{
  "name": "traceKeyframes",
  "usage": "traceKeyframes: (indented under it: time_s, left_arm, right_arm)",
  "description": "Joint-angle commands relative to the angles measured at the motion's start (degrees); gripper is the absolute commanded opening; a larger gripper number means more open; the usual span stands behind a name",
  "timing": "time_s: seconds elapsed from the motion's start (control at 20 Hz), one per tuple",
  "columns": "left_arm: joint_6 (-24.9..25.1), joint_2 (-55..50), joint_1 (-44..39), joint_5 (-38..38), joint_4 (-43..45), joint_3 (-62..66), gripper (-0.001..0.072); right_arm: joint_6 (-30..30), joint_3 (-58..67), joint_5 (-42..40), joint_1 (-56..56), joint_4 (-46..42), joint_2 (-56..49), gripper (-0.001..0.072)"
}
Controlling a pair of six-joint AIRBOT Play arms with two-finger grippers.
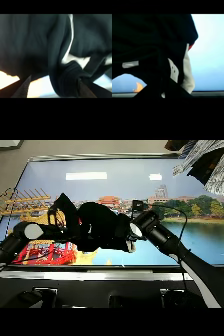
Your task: Fold the clothes and pants, and hang the long-sleeved shirts on hangers.
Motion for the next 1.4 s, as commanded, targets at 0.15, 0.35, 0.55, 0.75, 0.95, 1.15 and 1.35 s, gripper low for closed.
traceKeyframes:
  time_s: [0.15, 0.35, 0.55, 0.75, 0.95, 1.15, 1.35]
  left_arm:
    - [19.4, 5.9, 34.4, -3.8, 4.6, 5.2, 0.0681]
    - [36.0, 5.8, 53.7, -0.8, 5.0, 5.3, 0.0673]
    - [24.4, 0.9, 68.7, 9.1, 2.2, 6.7, 0.0673]
    - [38.4, -15.7, 76.5, 4.5, 1.1, 21.1, 0.0673]
    - [50.9, -30.4, 77.1, 1.3, 1.0, 30.6, 0.0673]
    - [53.5, -38.7, 76.1, 2.2, 0.8, 33.6, 0.0674]
    - [65.4, -43.0, 73.7, -0.3, 1.9, 33.7, 0.0673]
  right_arm:
    - [-4.9, 0.0, -0.9, -0.7, 4.8, 2.0, 0.003]
    - [-6.6, 0.0, 0.9, -0.7, 4.9, 2.3, 0.003]
    - [-7.4, 0.0, 2.8, -0.7, 4.8, 2.3, 0.003]
    - [-7.4, 0.0, 3.8, -0.7, 4.8, 2.3, 0.003]
    - [-7.4, 0.0, 7.4, -0.7, 4.7, 2.3, 0.0031]
    - [-7.1, 0.0, 9.6, -0.7, 4.3, 2.3, 0.0031]
    - [-4.1, 0.0, 9.6, -0.7, 4.3, 2.3, 0.0031]
